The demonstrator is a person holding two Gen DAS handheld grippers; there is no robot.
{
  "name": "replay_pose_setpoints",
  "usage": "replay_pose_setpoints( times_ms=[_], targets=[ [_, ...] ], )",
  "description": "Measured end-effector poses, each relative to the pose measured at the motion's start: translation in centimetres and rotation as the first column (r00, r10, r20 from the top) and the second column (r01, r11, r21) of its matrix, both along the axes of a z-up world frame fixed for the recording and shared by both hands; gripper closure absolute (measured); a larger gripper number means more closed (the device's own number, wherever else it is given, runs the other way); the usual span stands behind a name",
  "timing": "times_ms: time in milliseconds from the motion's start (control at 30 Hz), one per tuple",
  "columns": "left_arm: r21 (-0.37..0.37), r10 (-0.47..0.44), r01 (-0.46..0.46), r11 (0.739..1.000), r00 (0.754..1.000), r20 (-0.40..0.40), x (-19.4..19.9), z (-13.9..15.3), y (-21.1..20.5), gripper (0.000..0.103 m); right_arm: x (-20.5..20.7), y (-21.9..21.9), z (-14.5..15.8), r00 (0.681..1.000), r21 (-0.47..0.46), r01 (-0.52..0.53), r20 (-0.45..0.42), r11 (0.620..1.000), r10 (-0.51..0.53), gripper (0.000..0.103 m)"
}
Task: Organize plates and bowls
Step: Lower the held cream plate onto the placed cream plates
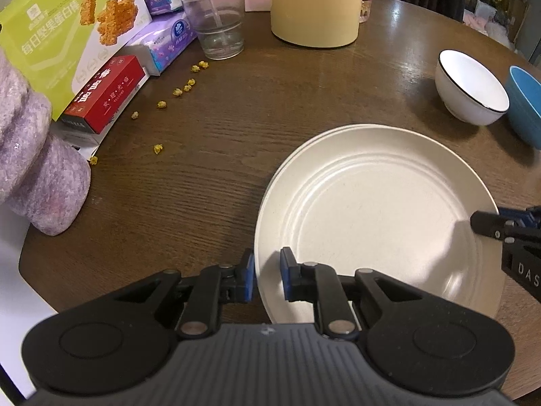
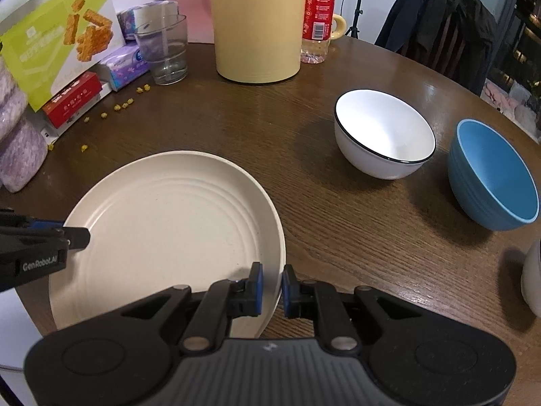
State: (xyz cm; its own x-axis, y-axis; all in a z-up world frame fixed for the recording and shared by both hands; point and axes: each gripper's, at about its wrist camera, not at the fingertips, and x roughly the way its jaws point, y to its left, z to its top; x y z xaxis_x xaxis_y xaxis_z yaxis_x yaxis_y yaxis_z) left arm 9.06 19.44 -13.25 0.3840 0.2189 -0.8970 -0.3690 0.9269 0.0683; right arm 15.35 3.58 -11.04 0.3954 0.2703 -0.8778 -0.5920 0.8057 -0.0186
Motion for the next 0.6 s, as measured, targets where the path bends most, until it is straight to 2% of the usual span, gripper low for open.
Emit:
replay_pose_setpoints(
  times_ms=[333, 600],
  targets=[
    [0.015, 0.002, -0.002, 1.0, 1.0, 0.002, 0.1, 0.1, -0.2, 0.087, -0.7, 0.6, -0.2, 0.997, -0.044, -0.041, 0.07, 0.998, 0.044, 0.09],
    [0.015, 0.007, -0.007, 1.0, 1.0, -0.005, 0.2, 0.1, -0.2, 0.087, -0.6, 1.1, -0.4, 0.995, -0.069, -0.056, 0.082, 0.996, 0.061, 0.09]
  ],
)
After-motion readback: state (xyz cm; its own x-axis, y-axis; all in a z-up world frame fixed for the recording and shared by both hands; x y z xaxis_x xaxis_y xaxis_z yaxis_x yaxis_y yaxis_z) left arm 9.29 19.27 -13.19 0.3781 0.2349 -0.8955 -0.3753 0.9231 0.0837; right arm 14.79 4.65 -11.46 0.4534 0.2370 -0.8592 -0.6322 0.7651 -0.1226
